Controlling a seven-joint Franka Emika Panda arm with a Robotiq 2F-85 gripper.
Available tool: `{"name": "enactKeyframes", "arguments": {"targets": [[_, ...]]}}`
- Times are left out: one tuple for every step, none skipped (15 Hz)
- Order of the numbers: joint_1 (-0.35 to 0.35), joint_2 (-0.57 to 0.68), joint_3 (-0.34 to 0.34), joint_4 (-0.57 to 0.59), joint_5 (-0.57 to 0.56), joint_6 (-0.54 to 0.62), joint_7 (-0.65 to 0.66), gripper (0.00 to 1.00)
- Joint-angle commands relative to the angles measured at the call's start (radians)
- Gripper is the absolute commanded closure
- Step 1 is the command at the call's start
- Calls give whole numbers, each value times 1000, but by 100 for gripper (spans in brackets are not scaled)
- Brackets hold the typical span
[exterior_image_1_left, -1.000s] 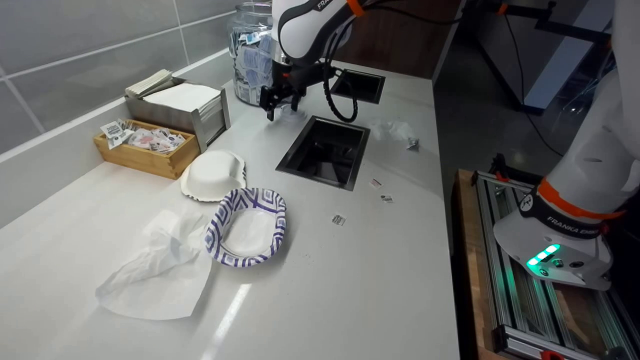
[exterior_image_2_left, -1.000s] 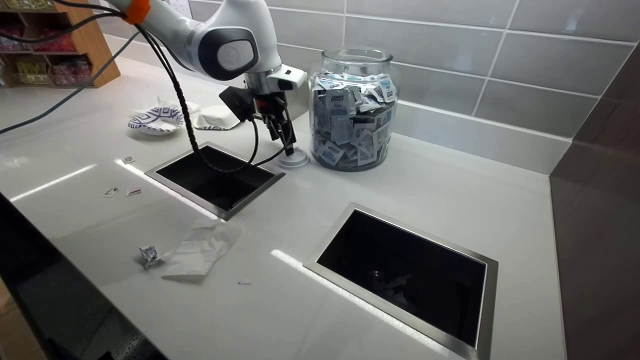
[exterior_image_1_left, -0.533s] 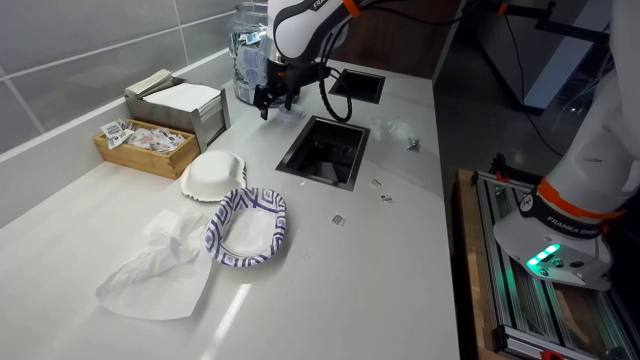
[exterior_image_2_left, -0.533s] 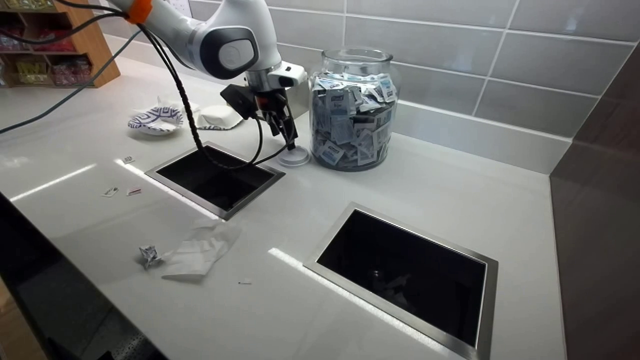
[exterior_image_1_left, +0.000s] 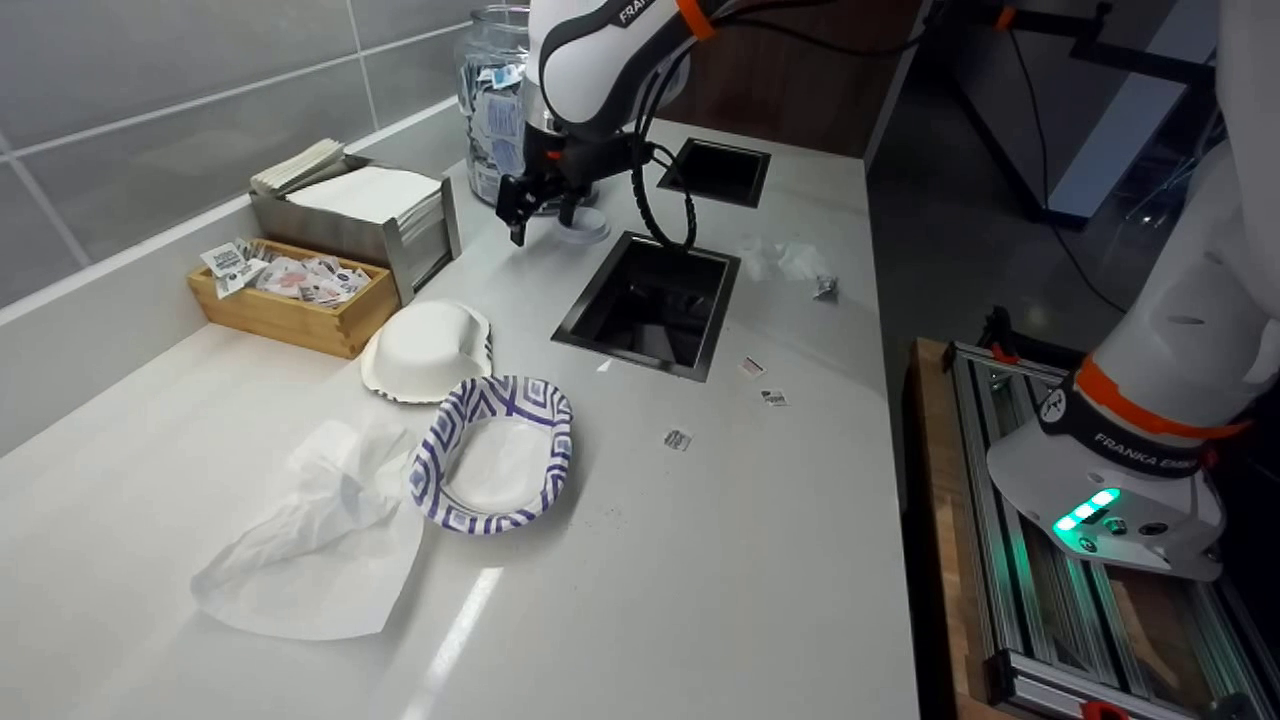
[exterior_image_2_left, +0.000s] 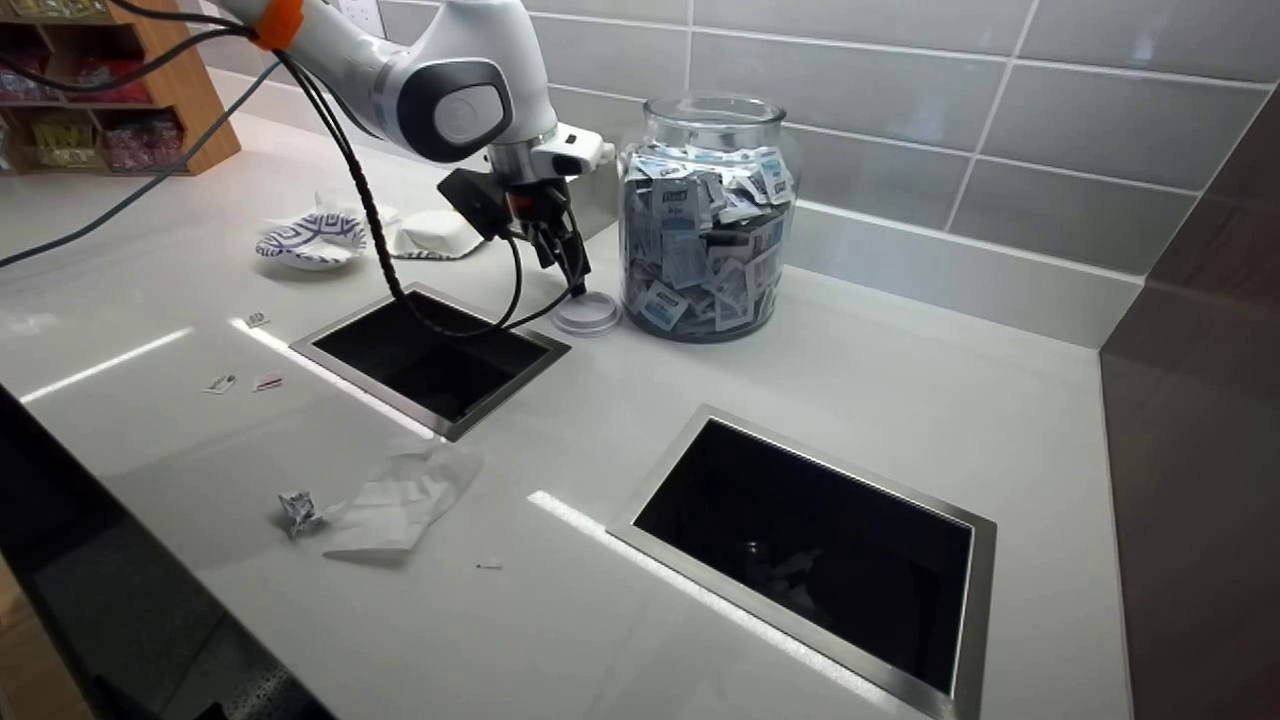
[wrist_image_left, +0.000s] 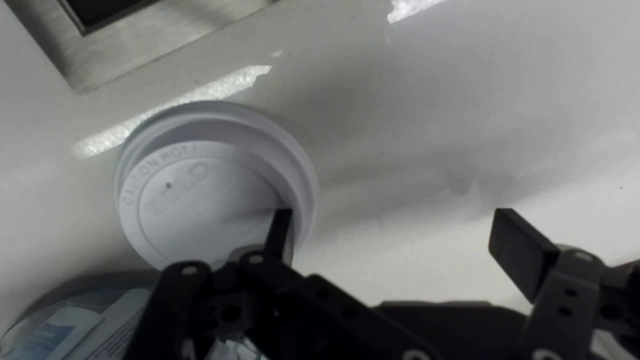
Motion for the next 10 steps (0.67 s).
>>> {"name": "enactKeyframes", "arguments": {"targets": [[-4, 4, 21, -13, 35, -18, -37, 0], [-6, -6, 29, -18, 43, -32, -45, 0], [-9, -16, 40, -22, 53, -47, -52, 0], [-11, -26, 49, -26, 65, -66, -57, 0], [-13, -37, 62, -29, 82, -93, -66, 0], [-10, -45, 66, -30, 93, -122, -67, 0], [-7, -55, 72, -32, 103, -161, -69, 0], [0, -63, 73, -35, 104, -201, -67, 0], [12, -67, 67, -39, 93, -211, -59, 0], [14, -70, 68, -38, 94, -217, -59, 0]]}}
